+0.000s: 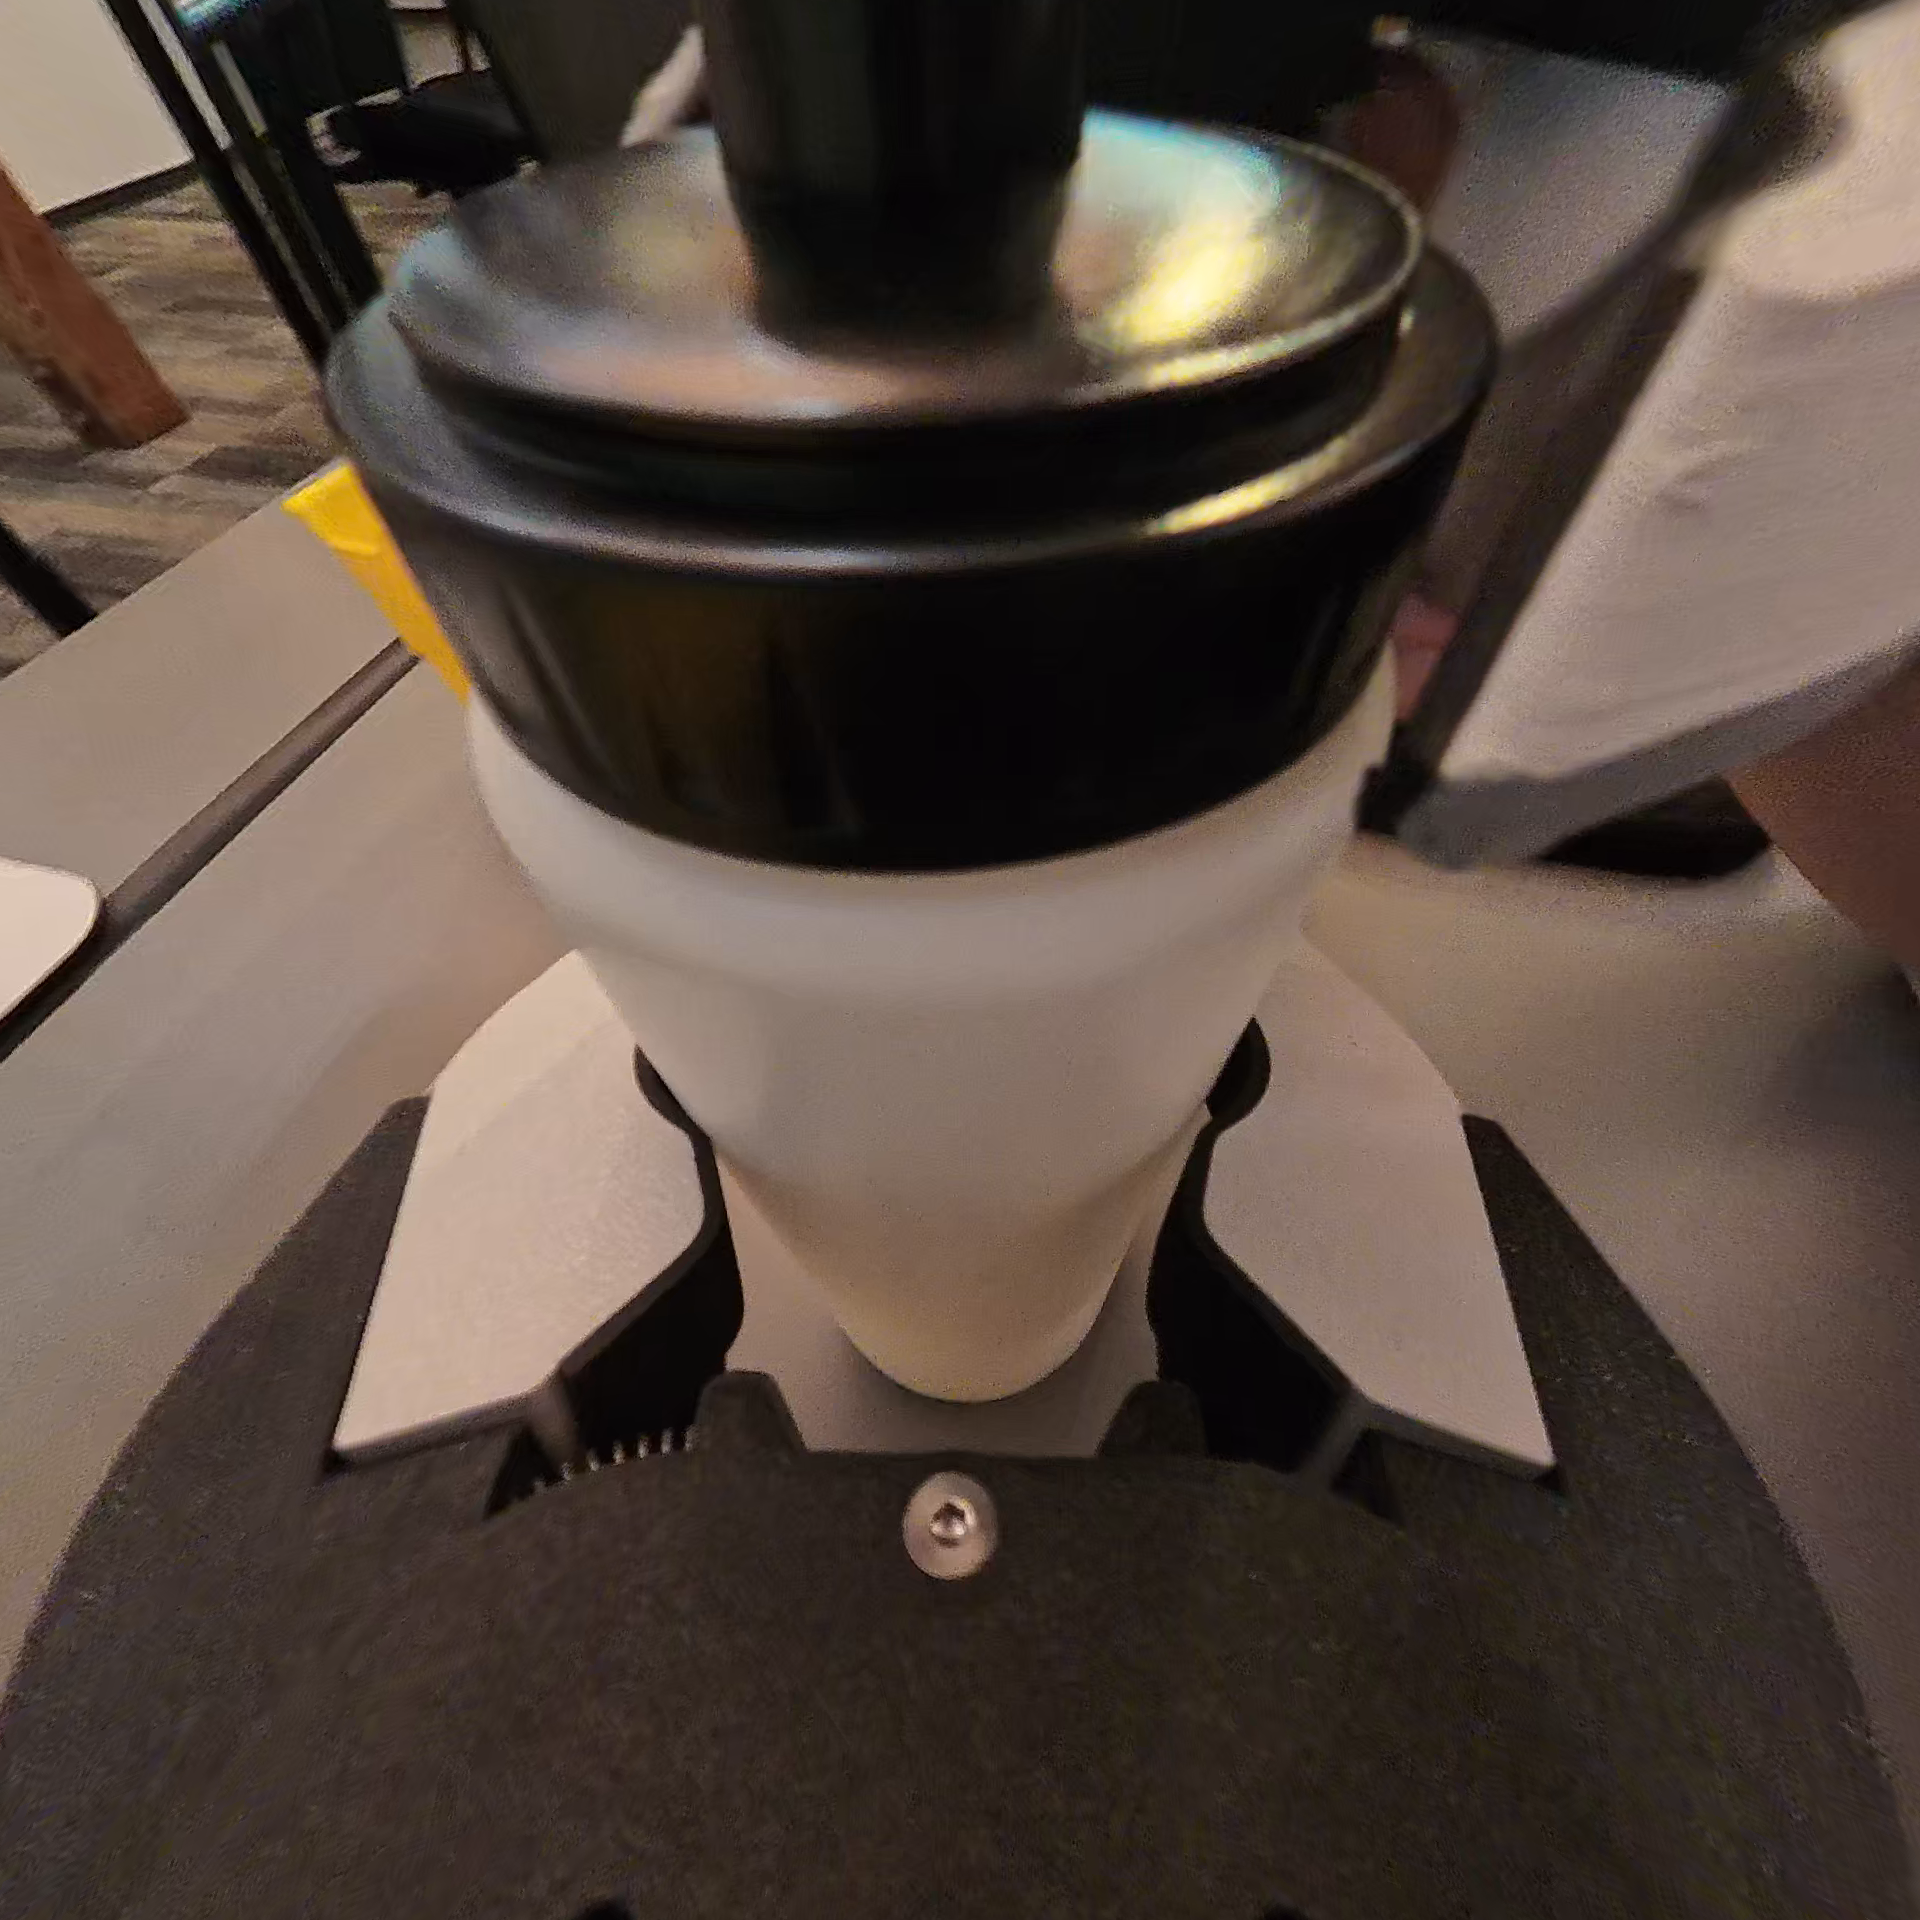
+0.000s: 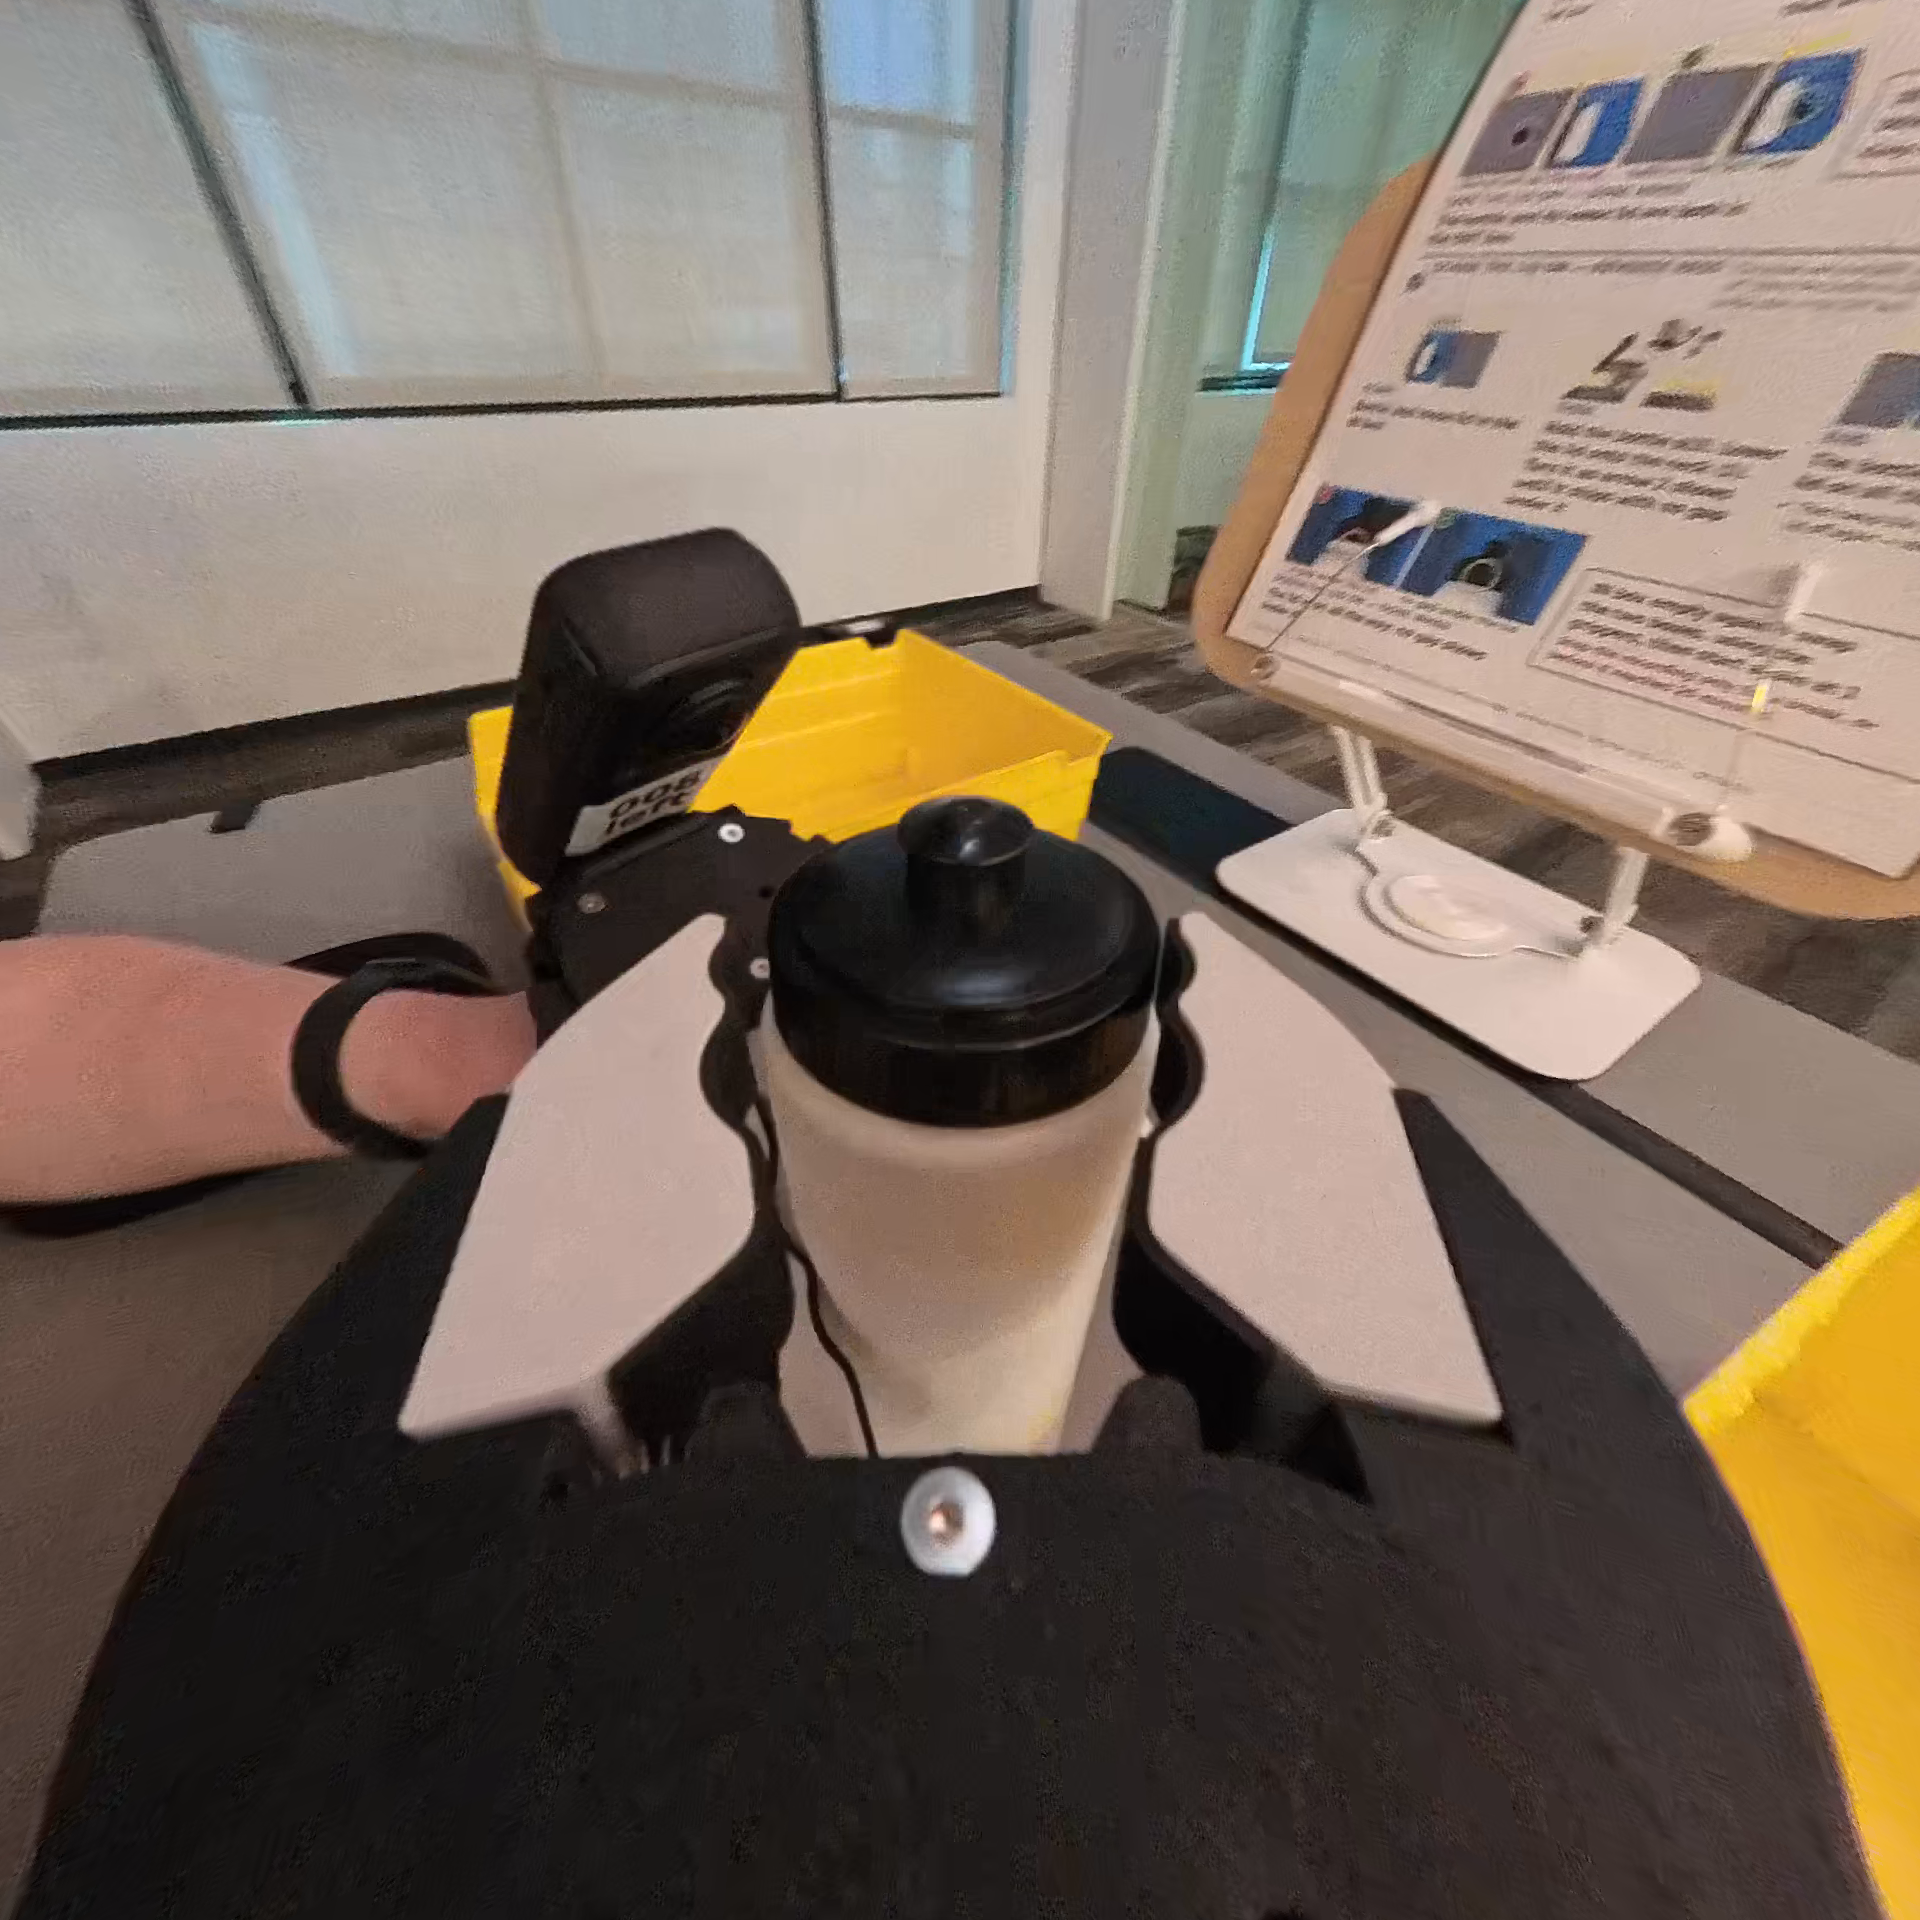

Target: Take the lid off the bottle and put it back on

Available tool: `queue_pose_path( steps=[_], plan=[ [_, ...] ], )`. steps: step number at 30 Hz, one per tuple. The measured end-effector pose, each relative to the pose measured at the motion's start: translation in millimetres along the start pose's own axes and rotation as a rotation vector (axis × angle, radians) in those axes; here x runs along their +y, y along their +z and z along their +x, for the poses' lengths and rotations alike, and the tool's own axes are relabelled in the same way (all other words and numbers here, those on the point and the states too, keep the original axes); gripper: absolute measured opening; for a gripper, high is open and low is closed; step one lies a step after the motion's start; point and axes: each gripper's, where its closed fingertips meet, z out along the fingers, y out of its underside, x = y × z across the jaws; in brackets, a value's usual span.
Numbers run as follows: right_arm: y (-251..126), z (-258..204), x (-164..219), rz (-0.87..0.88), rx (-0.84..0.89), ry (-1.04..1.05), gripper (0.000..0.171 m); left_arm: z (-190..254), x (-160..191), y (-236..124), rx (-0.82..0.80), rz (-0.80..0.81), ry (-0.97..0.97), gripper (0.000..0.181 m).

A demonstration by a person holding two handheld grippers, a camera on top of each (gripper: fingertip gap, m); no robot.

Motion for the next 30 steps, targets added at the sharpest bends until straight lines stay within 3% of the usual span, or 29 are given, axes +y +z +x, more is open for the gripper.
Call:
queue_pose_path(
  steps=[4, 6, 7, 16, 30],
  plan=[
    [-5, -5, 5, -0.093, -0.144, -0.007, 0.075, 10, -4, 1, 0.053, 0.037, 0.04, 0.1],
    [-5, -12, 5, -0.109, -0.19, -0.009, 0.075, 11, -11, 2, 0.054, 0.104, 0.027, 0.119],
    [-5, -15, 5, -0.109, -0.205, -0.009, 0.075, 14, -13, 2, 0.069, 0.127, 0.018, 0.12],
    [-5, -6, 5, -0.074, -0.127, 0.028, 0.075, 10, -11, 5, 0.021, 0.095, -0.056, 0.101],
    [-7, -2, 6, -0.1, -0.034, 0.022, 0.074, 8, -10, 6, -0.003, 0.071, -0.063, 0.101]
  ],
)
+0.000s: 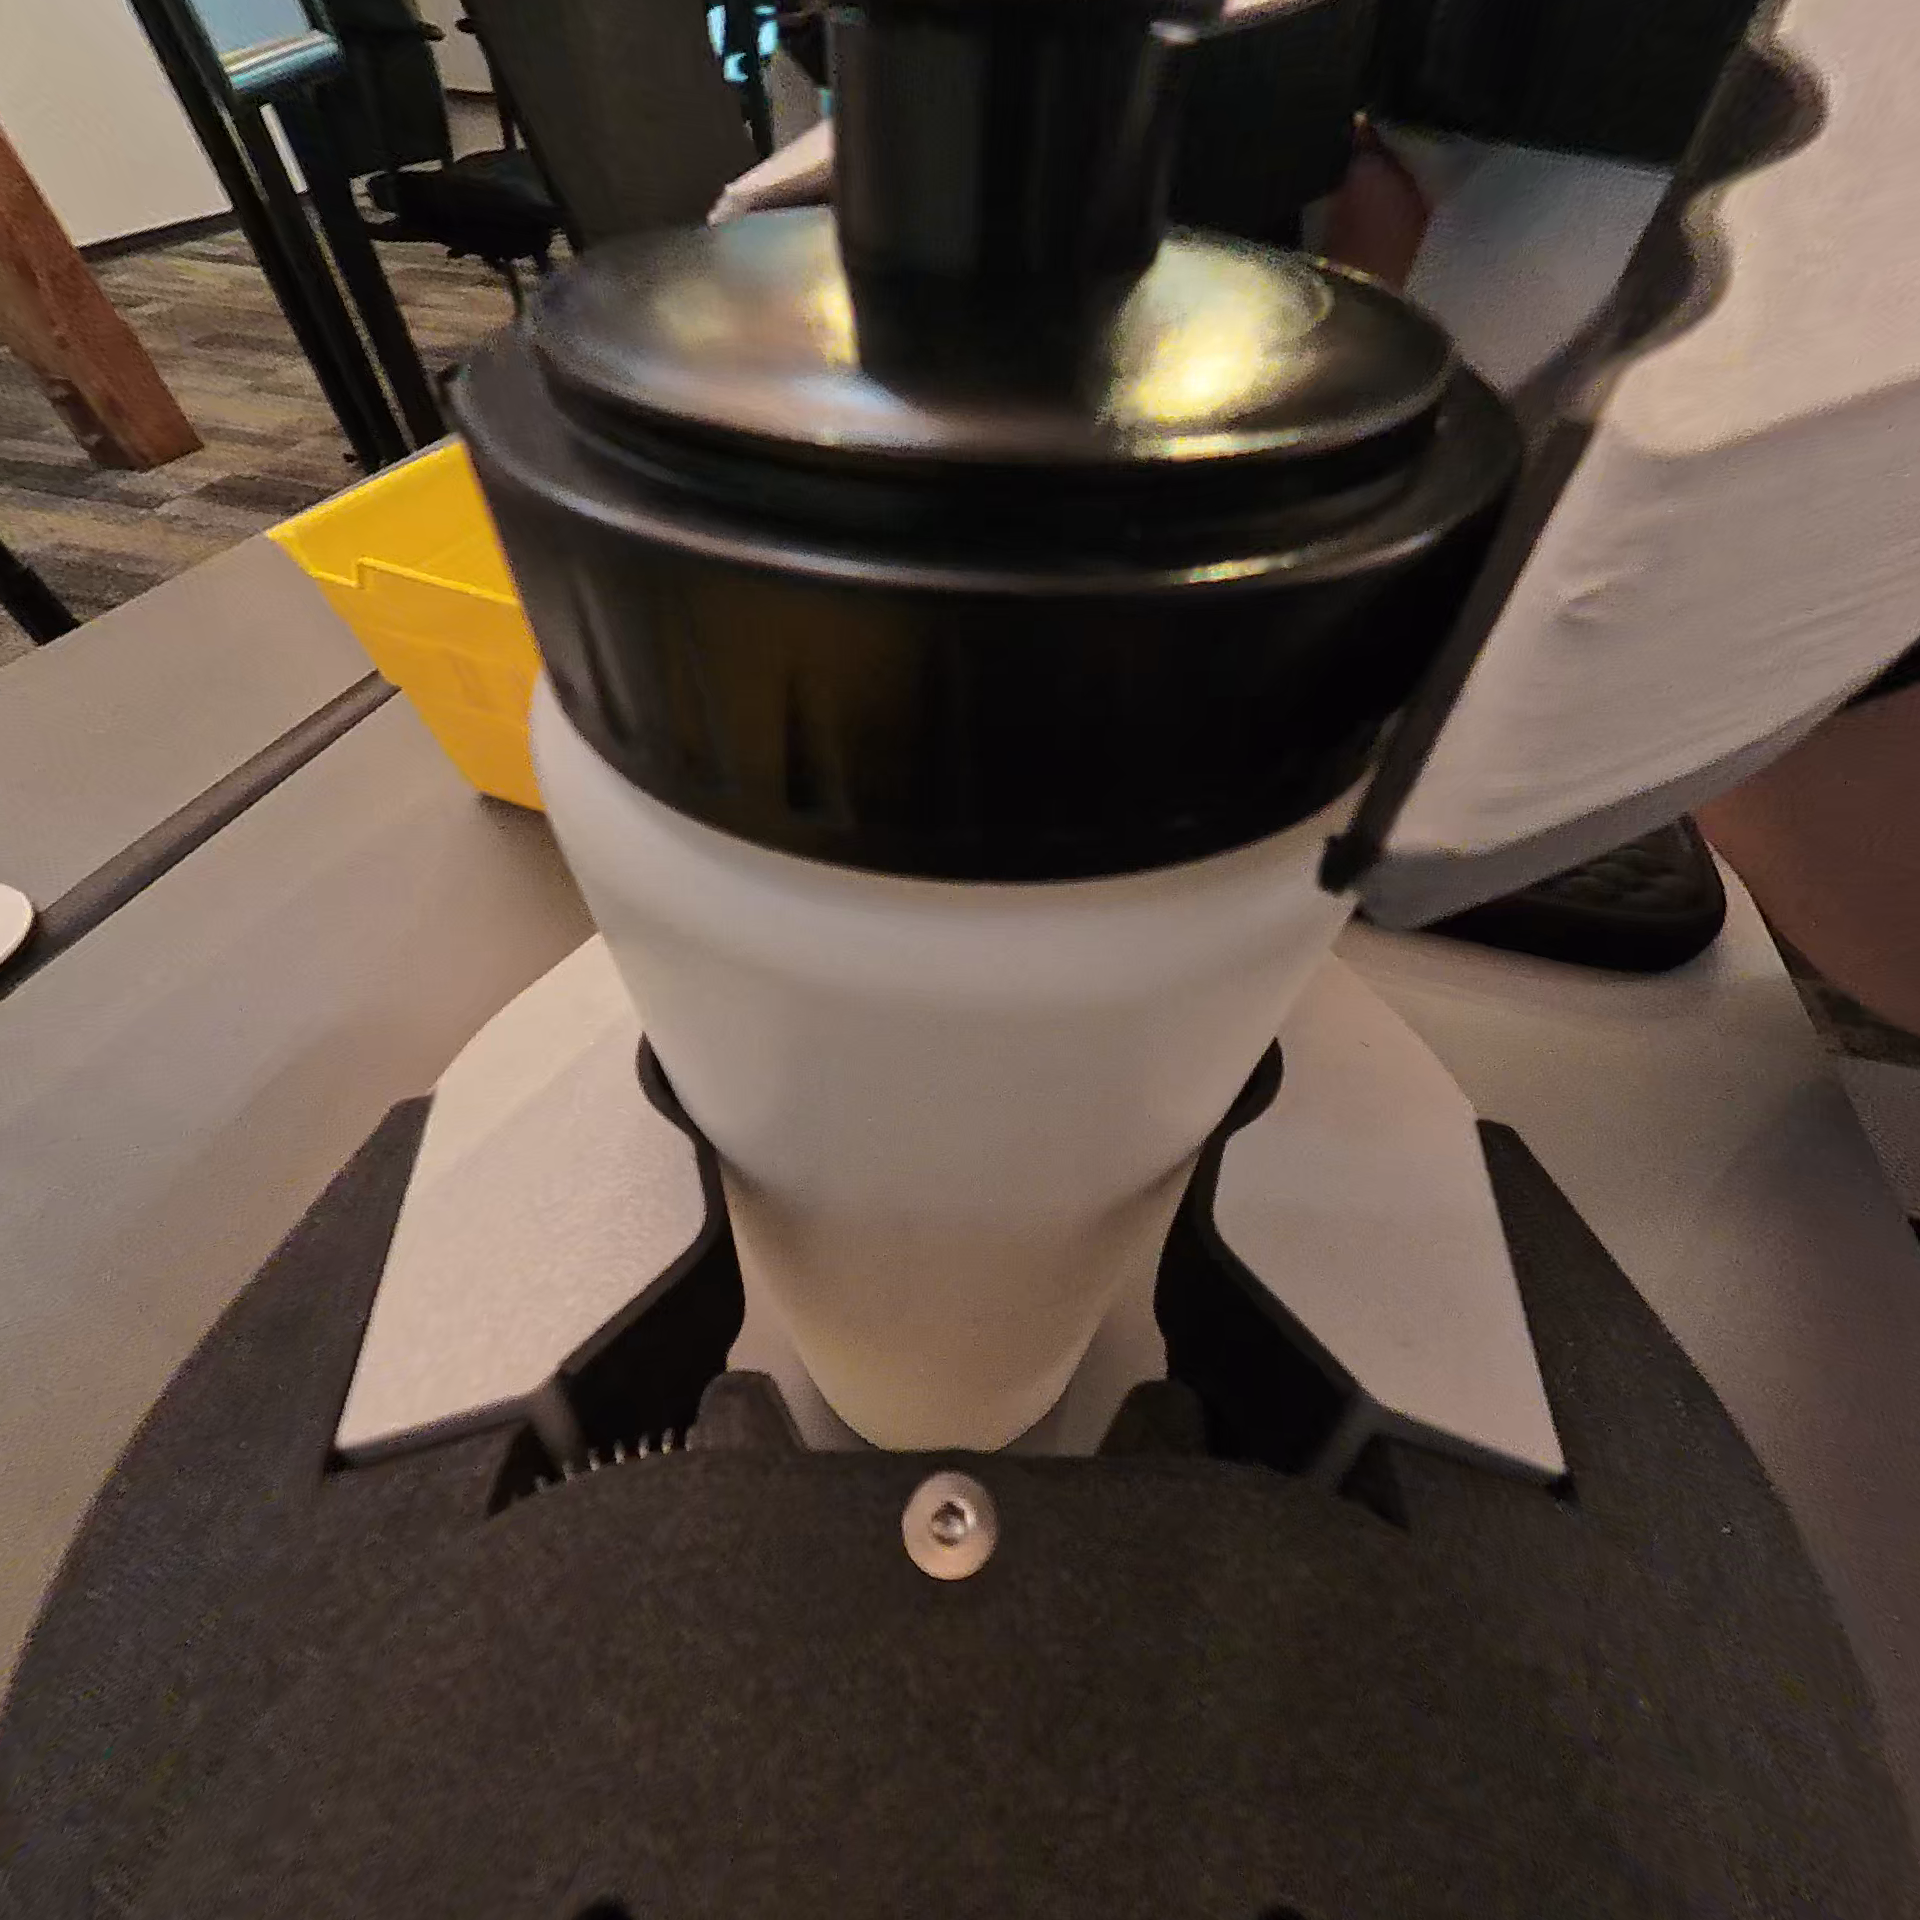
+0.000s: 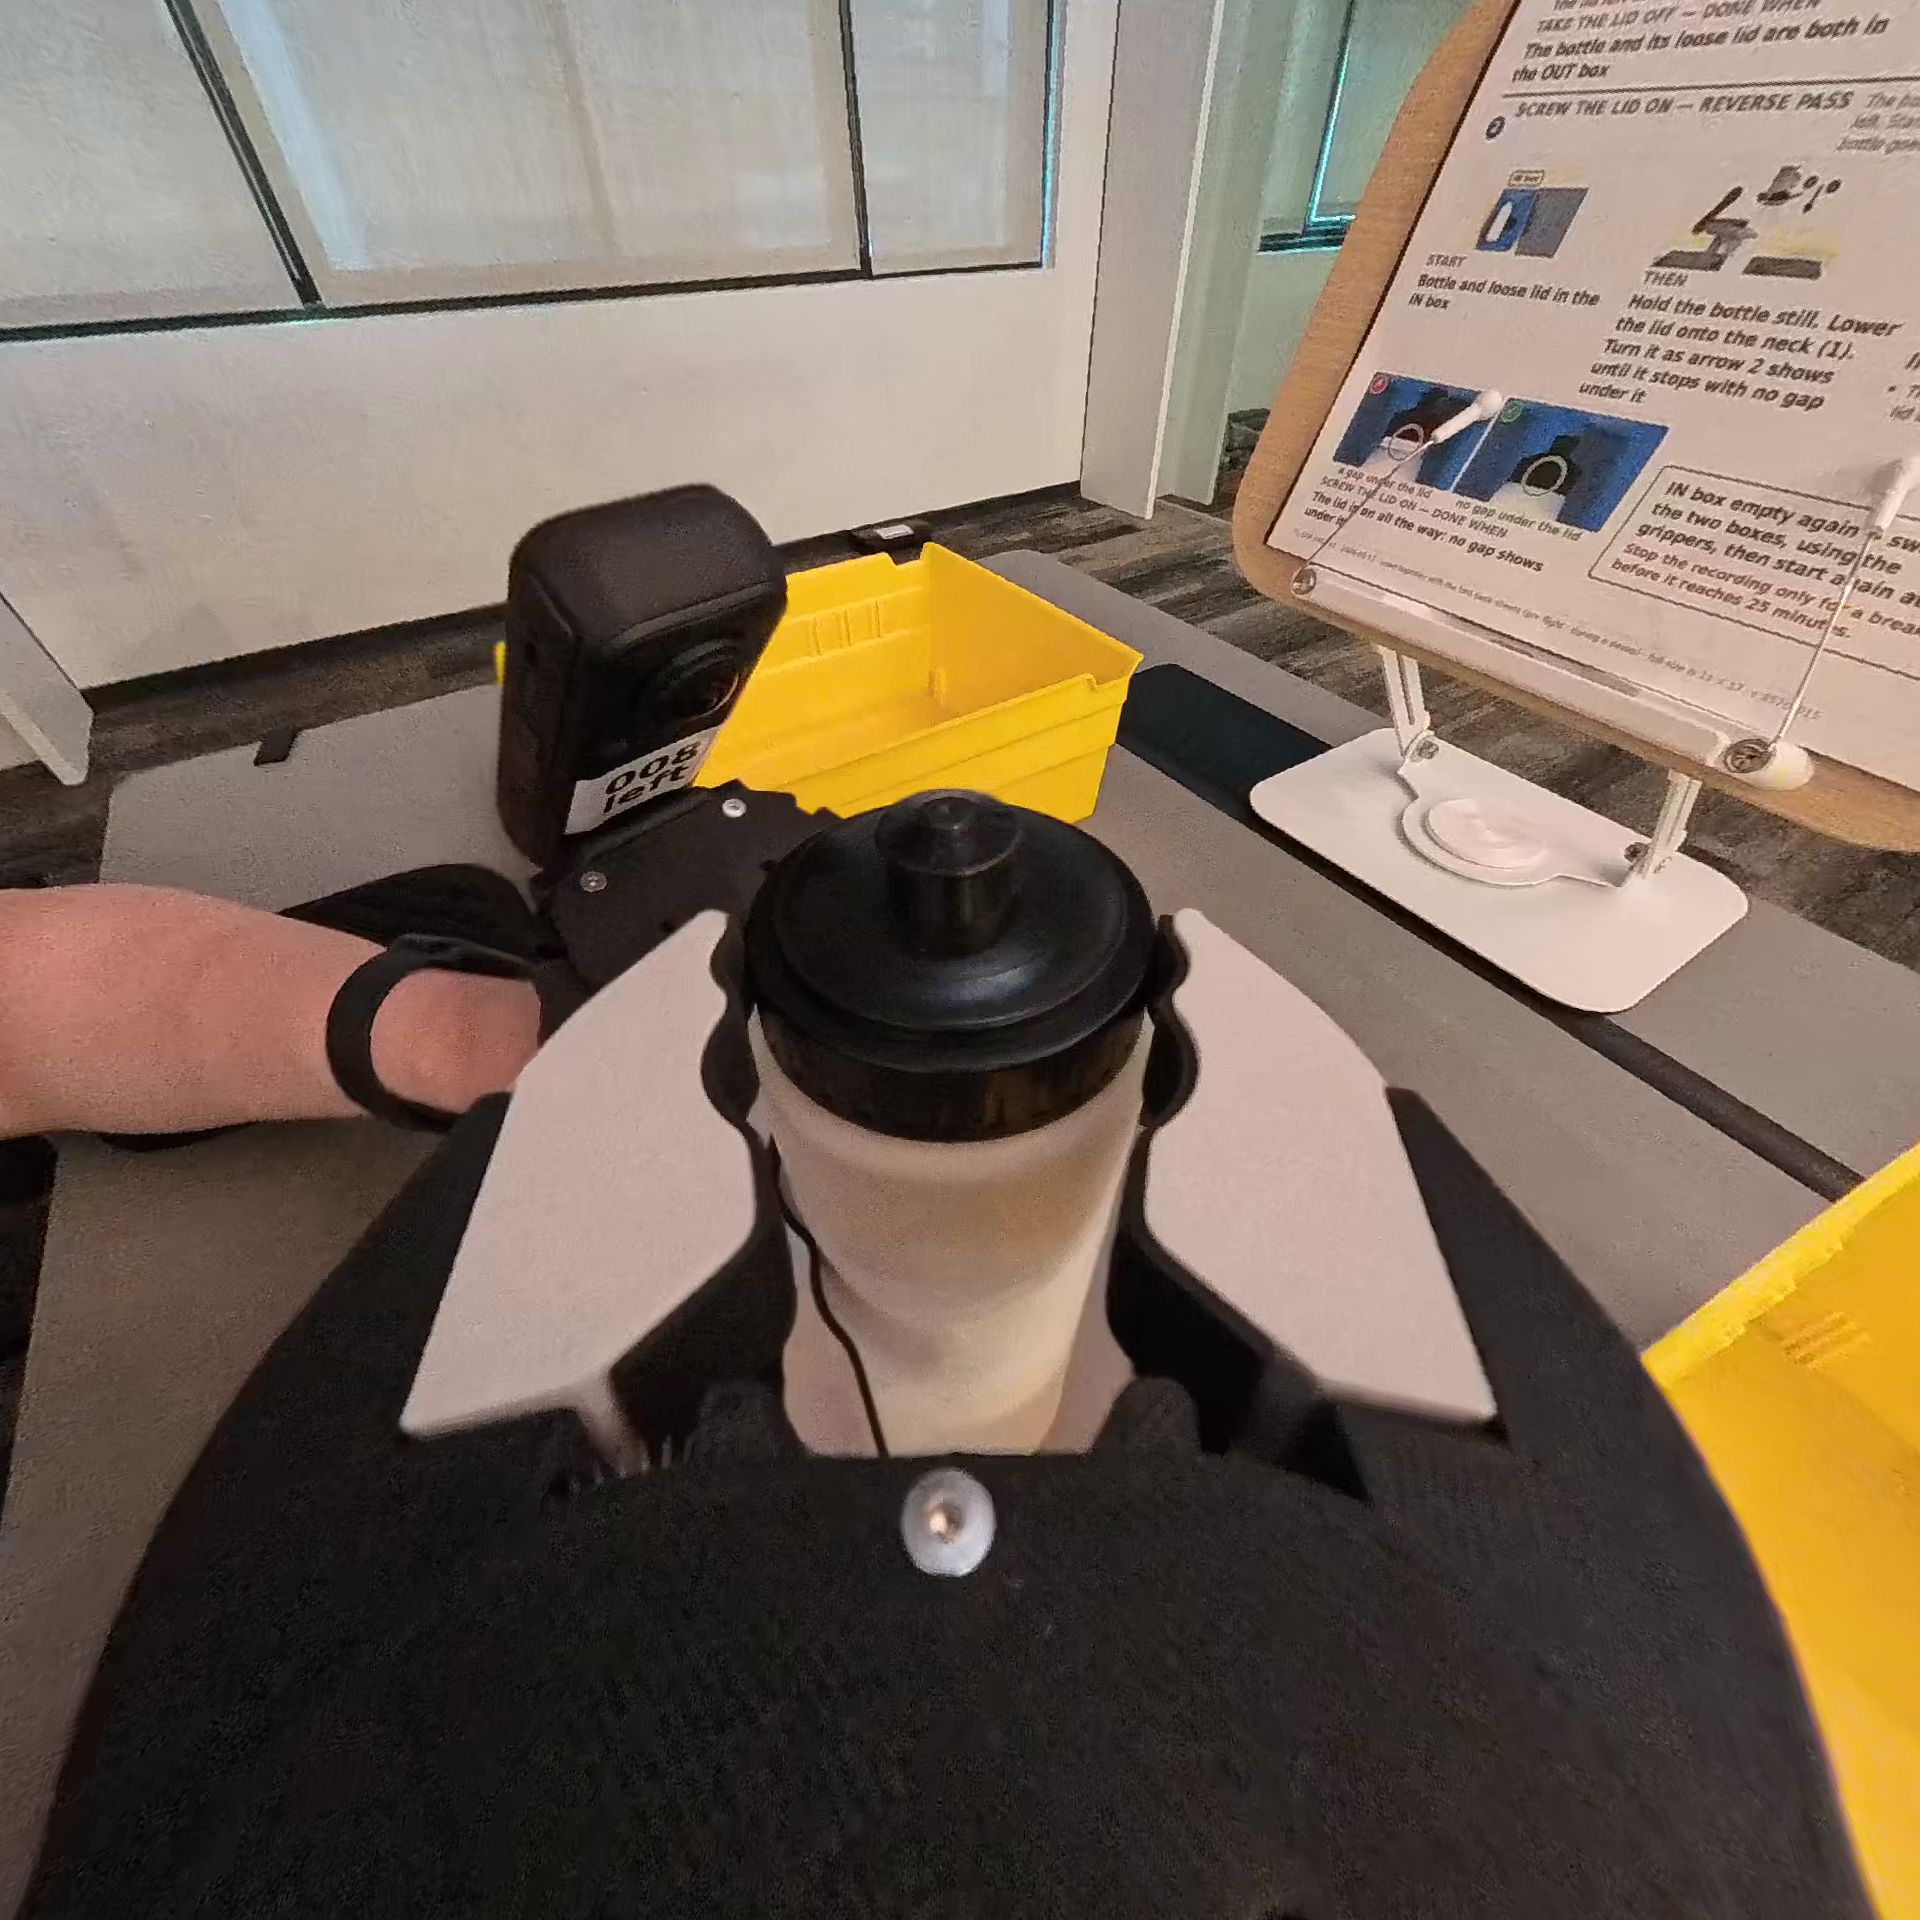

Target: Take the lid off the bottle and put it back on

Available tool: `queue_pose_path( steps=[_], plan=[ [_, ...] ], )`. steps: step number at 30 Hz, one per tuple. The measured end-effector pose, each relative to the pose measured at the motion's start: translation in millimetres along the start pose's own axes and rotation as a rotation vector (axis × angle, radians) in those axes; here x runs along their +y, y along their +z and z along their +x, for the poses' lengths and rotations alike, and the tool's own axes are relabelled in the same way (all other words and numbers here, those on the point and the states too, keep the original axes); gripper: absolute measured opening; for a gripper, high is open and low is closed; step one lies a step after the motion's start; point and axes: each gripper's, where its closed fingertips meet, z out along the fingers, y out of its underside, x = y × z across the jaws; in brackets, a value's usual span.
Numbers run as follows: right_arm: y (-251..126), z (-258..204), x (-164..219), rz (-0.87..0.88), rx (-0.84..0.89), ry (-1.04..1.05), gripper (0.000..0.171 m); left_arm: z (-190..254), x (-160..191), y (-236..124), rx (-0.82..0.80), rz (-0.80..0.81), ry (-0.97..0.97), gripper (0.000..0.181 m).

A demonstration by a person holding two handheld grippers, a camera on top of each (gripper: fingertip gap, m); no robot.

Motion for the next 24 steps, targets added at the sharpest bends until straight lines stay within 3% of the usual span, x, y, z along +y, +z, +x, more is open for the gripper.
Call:
queue_pose_path(
  steps=[4, 13, 18, 24],
  plan=[
    [-2, -2, 2, -0.023, -0.028, -0.1, 0.074, 4, 0, -1, 0.063, 0.002, 0.003, 0.101],
    [-1, -7, -3, 0.003, -0.096, 0.007, 0.078, 10, 1, 2, 0.069, -0.033, 0.037, 0.101],
    [0, -8, 9, -0.11, -0.096, -0.068, 0.079, 11, 1, 2, 0.079, -0.032, 0.04, 0.101],
    [2, -7, 8, -0.068, -0.084, -0.049, 0.078, 11, 1, 2, 0.084, -0.029, 0.032, 0.101]
  ],
)
